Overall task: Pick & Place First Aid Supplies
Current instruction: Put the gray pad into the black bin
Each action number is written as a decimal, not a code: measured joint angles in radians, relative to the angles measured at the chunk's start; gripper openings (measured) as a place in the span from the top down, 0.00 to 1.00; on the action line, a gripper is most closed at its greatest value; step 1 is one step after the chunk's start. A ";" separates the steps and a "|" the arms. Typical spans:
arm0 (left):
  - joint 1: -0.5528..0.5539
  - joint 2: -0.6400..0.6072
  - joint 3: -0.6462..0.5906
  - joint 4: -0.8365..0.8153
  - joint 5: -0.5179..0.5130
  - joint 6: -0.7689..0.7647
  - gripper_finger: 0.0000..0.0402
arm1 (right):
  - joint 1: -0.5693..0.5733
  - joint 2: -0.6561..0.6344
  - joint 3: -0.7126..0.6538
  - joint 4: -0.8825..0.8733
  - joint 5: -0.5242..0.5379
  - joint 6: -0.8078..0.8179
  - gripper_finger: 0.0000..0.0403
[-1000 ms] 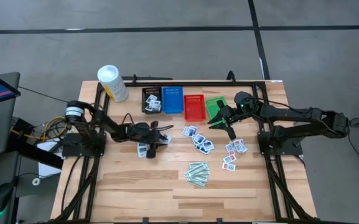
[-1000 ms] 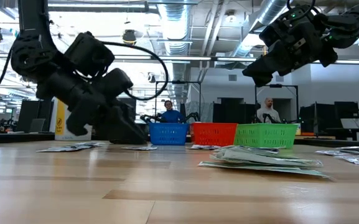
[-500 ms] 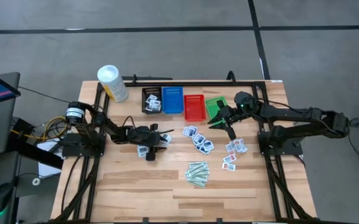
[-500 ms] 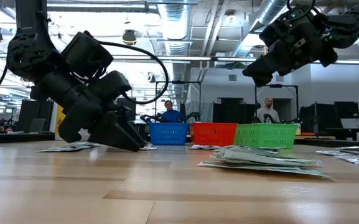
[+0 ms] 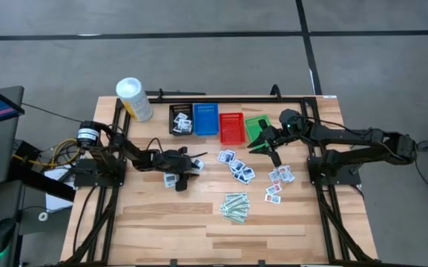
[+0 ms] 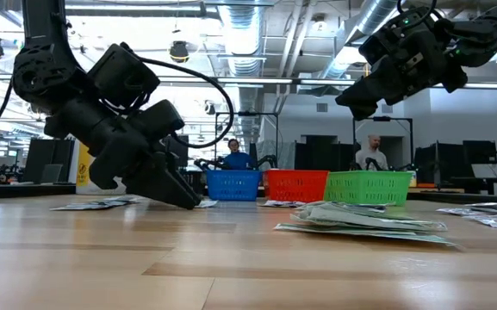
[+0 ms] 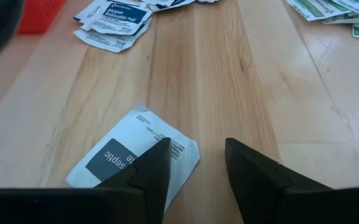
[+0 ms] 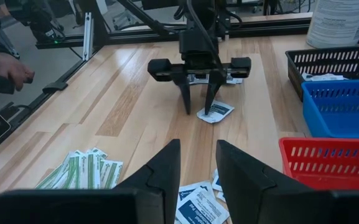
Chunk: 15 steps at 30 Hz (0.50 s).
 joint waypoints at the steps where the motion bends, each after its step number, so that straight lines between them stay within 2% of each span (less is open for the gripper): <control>1: 0.000 0.000 0.000 -0.003 0.000 -0.002 0.64 | 0.000 0.000 0.000 0.000 0.000 0.001 0.76; 7: 0.002 0.000 -0.001 -0.006 0.018 -0.006 0.76 | 0.000 0.000 0.000 0.000 0.000 0.001 0.76; 15: 0.001 0.002 -0.002 -0.007 0.038 -0.007 0.97 | 0.000 0.000 0.000 0.000 0.000 0.001 0.76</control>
